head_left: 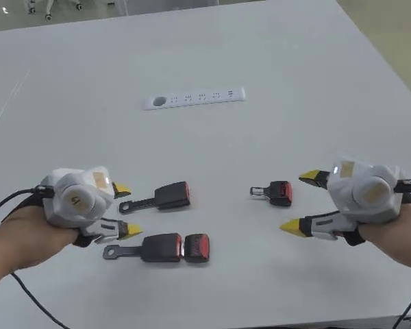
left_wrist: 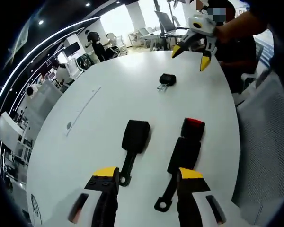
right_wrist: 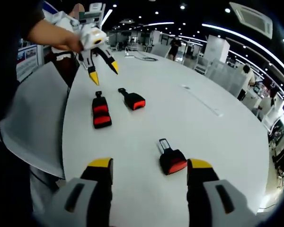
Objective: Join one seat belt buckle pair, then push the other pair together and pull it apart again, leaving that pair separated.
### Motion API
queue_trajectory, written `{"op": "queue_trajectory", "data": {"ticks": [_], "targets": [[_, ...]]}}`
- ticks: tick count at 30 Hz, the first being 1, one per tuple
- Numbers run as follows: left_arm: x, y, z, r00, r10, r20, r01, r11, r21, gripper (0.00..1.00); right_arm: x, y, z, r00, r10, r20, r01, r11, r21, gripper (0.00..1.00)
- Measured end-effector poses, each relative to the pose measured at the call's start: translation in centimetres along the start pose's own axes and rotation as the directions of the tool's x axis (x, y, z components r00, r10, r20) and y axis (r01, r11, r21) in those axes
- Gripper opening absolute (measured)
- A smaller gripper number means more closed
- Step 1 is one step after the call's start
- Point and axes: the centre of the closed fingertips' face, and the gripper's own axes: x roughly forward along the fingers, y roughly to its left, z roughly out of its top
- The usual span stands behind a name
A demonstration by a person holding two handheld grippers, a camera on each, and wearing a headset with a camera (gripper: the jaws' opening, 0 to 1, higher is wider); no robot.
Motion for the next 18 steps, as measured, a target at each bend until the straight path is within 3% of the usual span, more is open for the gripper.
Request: {"op": "queue_trajectory", "data": {"ticks": [4, 6, 10, 12, 15, 16, 18], "targets": [[-2.7, -1.3, -1.3, 0.9986, 0.043, 0.032, -0.041, 0.996, -0.078, 0.60, -0.8, 1.3, -0.1, 0.9999, 0.012, 0.003, -0.012, 1.000, 0.002, 0.73], [-4.2, -1.8, -1.9, 0.9970, 0.060, 0.049, -0.054, 0.992, -0.118, 0.65, -1.4, 1.8, -0.1, 0.9999, 0.012, 0.012, -0.012, 0.999, 0.036, 0.77], [-6.9, -2.0, -3.8, 0.9894, 0.141, 0.036, -0.130, 0.969, -0.210, 0.78, -2.4, 1.8, -0.8, 0.9998, -0.008, 0.021, 0.006, 0.998, 0.063, 0.89], [-7.9, -2.7, -5.1, 0.9881, 0.153, 0.016, -0.145, 0.963, -0.226, 0.84, -3.0, 1.5, -1.5, 0.9993, -0.031, 0.019, 0.028, 0.989, 0.146, 0.91], [-8.8, -3.1, -6.5, 0.9855, 0.169, 0.017, -0.158, 0.952, -0.261, 0.87, -3.7, 1.5, -1.9, 0.9987, -0.043, 0.027, 0.038, 0.987, 0.158, 0.94], [-8.9, -3.0, -7.2, 0.9828, 0.184, 0.012, -0.172, 0.939, -0.297, 0.87, -3.9, 1.7, -2.0, 0.9985, -0.046, 0.029, 0.041, 0.987, 0.153, 0.95], [-8.7, -2.9, -7.9, 0.9821, 0.188, 0.005, -0.176, 0.929, -0.326, 0.89, -4.1, 1.8, -2.2, 0.9982, -0.054, 0.026, 0.049, 0.986, 0.156, 0.96]]}}
